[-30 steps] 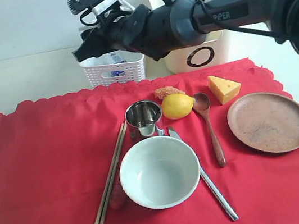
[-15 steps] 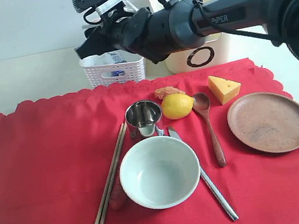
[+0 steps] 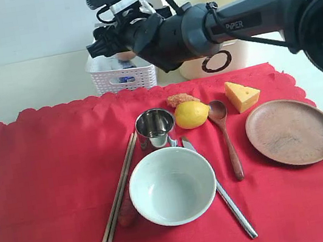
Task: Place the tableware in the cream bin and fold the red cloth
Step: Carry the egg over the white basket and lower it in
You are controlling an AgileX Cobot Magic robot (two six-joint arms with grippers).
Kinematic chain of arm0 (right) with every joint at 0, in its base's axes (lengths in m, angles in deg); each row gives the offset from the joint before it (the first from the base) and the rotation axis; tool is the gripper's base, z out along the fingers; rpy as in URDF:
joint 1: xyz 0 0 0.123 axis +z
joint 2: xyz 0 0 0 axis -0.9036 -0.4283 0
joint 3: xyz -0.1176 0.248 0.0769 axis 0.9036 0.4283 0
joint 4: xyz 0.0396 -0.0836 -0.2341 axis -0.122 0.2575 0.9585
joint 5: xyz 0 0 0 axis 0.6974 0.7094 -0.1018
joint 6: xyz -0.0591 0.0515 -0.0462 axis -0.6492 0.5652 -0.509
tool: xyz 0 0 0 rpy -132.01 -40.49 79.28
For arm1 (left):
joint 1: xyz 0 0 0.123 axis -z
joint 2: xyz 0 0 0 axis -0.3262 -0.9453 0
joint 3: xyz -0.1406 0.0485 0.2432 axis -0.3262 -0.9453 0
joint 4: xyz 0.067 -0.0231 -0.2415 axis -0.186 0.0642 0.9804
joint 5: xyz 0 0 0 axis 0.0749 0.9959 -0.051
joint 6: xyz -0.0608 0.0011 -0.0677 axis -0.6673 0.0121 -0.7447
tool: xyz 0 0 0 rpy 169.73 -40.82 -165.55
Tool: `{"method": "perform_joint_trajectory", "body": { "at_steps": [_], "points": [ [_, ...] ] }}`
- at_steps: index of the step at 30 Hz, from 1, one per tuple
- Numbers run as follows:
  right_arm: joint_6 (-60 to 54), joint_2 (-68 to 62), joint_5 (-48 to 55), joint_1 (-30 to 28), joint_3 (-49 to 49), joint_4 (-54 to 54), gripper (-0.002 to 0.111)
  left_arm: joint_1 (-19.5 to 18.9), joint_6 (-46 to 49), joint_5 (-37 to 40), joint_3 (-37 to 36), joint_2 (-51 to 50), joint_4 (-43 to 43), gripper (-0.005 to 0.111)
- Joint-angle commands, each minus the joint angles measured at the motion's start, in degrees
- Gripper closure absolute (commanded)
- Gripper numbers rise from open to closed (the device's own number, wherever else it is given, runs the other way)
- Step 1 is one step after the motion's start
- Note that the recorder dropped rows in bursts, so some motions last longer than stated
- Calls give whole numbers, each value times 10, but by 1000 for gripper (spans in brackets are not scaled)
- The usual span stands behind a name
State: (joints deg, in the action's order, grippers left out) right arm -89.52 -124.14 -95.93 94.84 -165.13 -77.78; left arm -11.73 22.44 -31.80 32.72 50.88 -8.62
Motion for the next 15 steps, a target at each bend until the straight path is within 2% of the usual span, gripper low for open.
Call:
{"method": "perform_joint_trajectory", "body": {
  "at_steps": [1,9,15],
  "points": [
    [0,0,-12,-2,-3,-2,33,3,-3,-6,2,-1,-1,107],
    [-1,0,-7,-2,-3,-2,34,3,-3,-6,2,-1,-1,107],
    [-1,25,53,-2,-3,-2,39,3,-3,-6,2,-1,-1,107]
  ]
}}
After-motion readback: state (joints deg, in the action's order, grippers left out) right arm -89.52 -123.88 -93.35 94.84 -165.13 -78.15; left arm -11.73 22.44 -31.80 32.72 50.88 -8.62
